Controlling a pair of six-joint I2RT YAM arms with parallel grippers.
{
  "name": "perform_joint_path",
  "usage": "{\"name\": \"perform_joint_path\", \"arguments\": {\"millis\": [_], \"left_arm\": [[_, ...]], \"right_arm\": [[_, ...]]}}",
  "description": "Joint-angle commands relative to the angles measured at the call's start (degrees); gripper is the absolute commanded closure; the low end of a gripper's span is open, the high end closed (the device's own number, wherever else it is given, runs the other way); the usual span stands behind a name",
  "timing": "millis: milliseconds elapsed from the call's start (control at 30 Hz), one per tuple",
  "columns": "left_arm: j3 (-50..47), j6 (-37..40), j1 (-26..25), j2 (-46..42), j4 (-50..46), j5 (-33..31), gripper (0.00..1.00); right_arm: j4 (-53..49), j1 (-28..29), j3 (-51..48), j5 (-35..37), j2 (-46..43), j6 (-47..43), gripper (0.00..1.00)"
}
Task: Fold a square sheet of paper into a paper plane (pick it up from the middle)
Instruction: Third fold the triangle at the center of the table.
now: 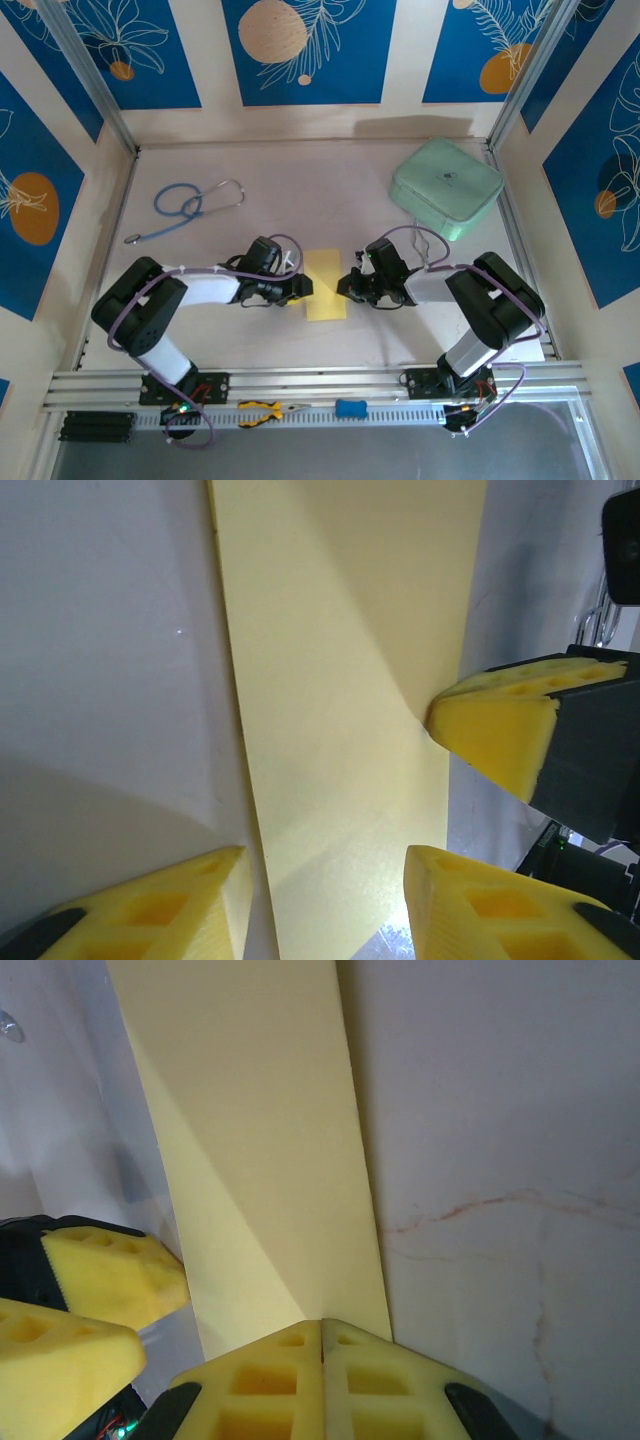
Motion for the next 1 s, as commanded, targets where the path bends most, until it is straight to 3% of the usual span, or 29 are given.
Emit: {"name": "perform_joint_path", "arguments": {"millis": [0, 967], "left_arm": [[1.06, -0.61, 0.51, 1.35, 0.72, 1.27, 0.55], [0.75, -2.48, 0.47, 3.34, 3.43, 1.89, 0.66]], "right_arm": [[-4.23, 1.46, -0.7, 0.97, 2.45, 0.43, 0.93], [-5.64, 1.45, -1.31, 1.82, 0.69, 0.29, 0.93]]}}
